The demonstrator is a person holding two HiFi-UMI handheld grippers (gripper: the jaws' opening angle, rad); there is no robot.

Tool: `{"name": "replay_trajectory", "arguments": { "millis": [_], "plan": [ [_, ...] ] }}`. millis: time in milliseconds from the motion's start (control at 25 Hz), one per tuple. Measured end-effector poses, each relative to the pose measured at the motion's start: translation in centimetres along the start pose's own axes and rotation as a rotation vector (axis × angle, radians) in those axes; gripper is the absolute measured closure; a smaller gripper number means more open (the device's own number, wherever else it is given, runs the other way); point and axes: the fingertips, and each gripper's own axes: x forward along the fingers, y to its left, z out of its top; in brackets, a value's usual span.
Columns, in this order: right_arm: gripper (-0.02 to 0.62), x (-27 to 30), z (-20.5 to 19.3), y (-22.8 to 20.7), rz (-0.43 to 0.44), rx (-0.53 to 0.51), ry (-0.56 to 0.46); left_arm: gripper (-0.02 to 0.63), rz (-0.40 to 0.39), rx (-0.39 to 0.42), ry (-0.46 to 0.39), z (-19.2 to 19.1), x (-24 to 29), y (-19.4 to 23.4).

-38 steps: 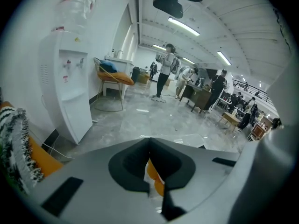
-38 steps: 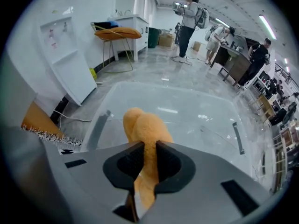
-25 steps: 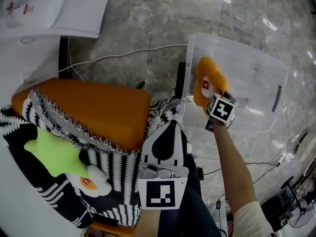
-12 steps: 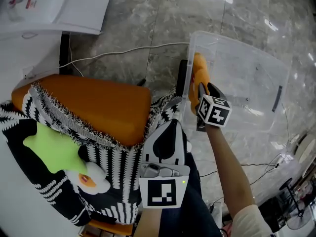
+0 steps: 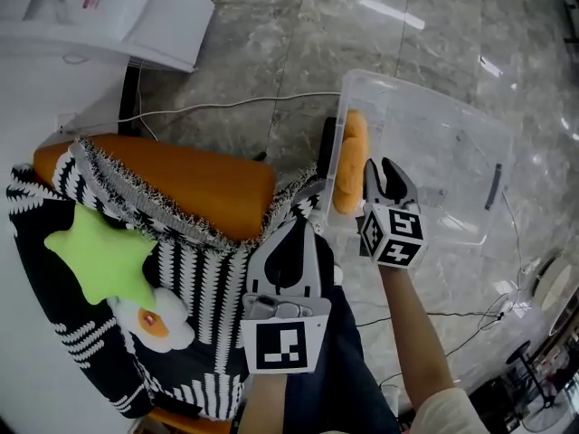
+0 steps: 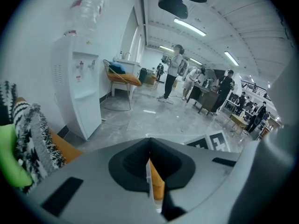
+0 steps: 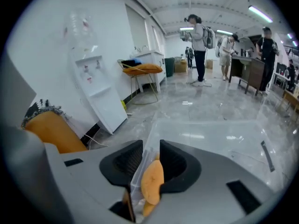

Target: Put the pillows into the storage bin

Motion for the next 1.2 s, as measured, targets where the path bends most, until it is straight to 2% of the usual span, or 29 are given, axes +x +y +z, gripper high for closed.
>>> {"name": "replay_trajectory", "arguments": {
  "millis": [200,320,600,720,840,1040,1200],
  "plan": [
    [0.469,-8.7,4.6,2.3,0.000,-0.121,-0.124,0.592,0.034,0.019,-0.048,2.9,-5.0,0.1],
    [0.469,-13.8,8.4,4.3,0.016,-0.173,-0.210,0.592,0.045,0.032,-0.124,6.0,-8.2,-0.4],
    [0.468,-26.4,15.2,10.0,0.079,-0.222,-0.357,0.592,0.080,0.051,-0.286,13.2,-18.1,-1.5],
    [0.468,-31.8,17.6,12.4,0.111,-0.227,-0.406,0.592,0.103,0.088,-0.311,15.2,-22.8,-1.8],
    [0.468,-36.8,19.1,14.1,0.128,-0.250,-0.460,0.592,0.137,0.138,-0.311,16.4,-27.6,-1.8],
    [0.468,-44.4,21.1,17.5,0.159,-0.302,-0.540,0.592,0.200,0.132,-0.395,18.3,-35.7,-1.9],
    [0.468,-49.8,21.6,20.3,0.221,-0.335,-0.601,0.591,0.264,0.121,-0.458,18.6,-42.5,-2.1]
  ]
}}
